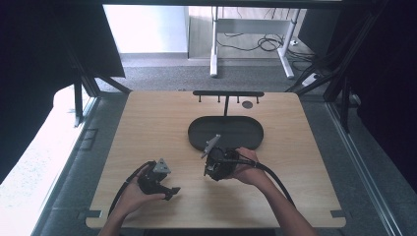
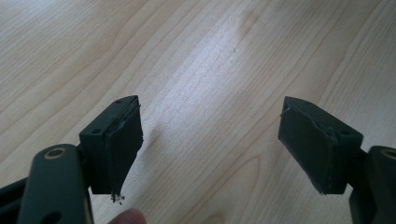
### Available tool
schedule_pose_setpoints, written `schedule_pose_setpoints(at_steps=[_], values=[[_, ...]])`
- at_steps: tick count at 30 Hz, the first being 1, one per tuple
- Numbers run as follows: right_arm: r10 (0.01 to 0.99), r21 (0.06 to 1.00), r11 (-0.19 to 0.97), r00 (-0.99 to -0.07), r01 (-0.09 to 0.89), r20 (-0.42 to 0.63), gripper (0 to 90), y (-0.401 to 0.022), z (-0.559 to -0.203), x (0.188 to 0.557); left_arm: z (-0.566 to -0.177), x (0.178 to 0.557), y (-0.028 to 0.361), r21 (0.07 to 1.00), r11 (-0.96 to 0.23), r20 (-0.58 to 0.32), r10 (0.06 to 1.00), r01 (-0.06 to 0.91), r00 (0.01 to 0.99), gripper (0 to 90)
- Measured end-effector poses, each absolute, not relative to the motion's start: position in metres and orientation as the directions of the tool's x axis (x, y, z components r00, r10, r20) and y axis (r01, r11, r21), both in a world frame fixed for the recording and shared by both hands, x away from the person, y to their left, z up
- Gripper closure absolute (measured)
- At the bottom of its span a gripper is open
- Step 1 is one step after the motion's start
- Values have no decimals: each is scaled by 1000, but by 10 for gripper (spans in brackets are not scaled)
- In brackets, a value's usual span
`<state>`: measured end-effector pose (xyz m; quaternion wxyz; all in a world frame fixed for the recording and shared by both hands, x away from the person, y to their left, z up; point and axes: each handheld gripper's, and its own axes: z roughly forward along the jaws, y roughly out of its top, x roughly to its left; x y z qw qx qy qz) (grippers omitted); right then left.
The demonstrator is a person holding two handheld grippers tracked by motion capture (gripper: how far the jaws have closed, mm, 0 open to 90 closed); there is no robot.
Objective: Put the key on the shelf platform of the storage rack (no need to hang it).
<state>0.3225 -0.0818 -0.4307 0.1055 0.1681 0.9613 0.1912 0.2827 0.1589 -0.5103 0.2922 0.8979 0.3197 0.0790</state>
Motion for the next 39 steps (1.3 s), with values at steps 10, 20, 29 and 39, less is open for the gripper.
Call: schedule_pose_setpoints(at_steps=[10,20,29,39], values=[[360,399,873,-922,280,-141,499,-80,-433,323,-514,283,156,562,-636,-44,614,528,788,213],[361,402,871,-923,282,-136,499,-79,-433,324,-515,283,156,558,-638,-44,615,530,787,209],[374,426,856,-919,291,-124,499,-77,-426,330,-515,283,156,558,-639,-42,615,529,787,208],[387,413,858,-913,305,-131,500,-72,-424,347,-515,284,157,562,-636,-42,617,530,786,208]])
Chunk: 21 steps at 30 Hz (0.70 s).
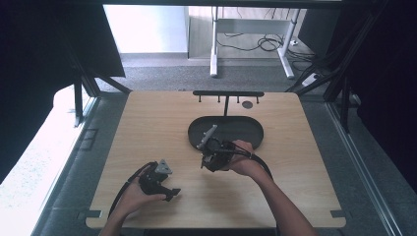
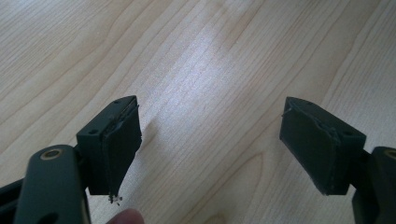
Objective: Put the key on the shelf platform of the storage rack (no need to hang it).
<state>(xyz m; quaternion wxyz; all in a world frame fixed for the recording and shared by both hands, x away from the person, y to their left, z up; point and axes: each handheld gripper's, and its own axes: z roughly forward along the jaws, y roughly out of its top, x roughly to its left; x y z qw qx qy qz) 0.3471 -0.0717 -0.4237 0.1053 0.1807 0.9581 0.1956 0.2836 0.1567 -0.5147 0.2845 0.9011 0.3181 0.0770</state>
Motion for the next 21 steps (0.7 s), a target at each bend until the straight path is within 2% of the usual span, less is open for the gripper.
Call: schedule_pose_setpoints(at_steps=[21], values=[[428,400,847,-895,349,-125,500,-74,-417,379,-513,284,158,560,-639,-42,613,527,789,208]])
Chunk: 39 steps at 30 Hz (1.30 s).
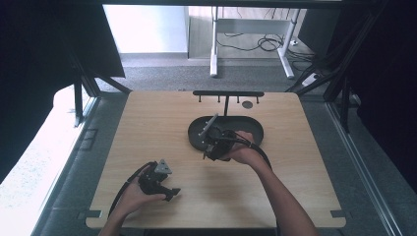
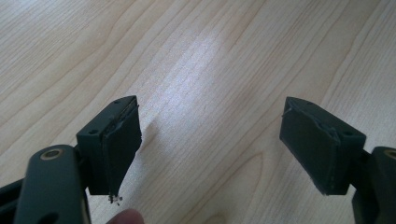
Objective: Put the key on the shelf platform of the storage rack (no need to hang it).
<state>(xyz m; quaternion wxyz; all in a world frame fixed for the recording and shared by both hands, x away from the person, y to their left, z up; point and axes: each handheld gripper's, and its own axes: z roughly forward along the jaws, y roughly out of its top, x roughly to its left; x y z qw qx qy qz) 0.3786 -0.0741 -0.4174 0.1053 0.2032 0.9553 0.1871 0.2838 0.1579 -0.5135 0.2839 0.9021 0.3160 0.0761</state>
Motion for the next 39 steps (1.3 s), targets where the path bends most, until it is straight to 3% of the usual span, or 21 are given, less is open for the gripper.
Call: schedule_pose_setpoints(at_steps=[24,39], values=[[475,402,826,-872,395,-120,500,-74,-413,422,-512,284,160,562,-634,-45,617,531,785,209],[510,393,811,-852,433,-116,500,-70,-435,453,-512,284,161,563,-635,-48,614,529,788,209]])
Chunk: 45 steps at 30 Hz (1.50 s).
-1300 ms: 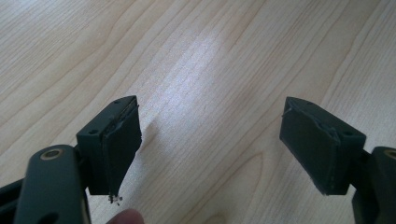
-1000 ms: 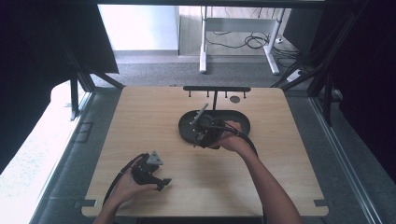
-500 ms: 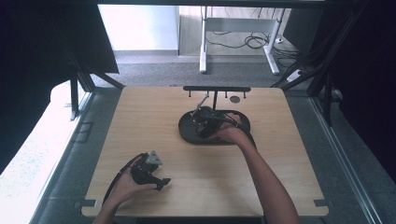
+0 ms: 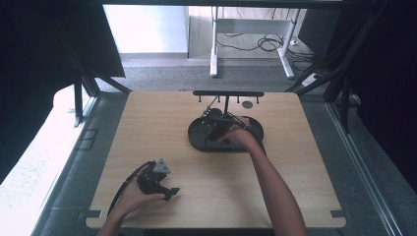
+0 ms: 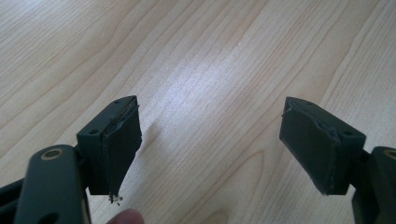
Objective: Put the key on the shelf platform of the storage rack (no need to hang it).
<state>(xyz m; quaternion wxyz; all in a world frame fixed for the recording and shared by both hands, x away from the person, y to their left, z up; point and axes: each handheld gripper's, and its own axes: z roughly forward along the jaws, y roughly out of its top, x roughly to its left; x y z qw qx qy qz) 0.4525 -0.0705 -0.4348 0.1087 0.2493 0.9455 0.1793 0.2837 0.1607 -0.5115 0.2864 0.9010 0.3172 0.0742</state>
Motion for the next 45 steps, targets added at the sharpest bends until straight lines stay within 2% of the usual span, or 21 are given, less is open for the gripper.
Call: schedule_pose_setpoints(at_steps=[27,45], values=[[563,358,792,-819,495,-114,501,-74,-483,486,-514,283,155,557,-646,-47,603,522,796,209],[570,321,797,-813,513,-117,497,-70,-505,491,-517,282,152,539,-660,-52,594,523,803,207]])
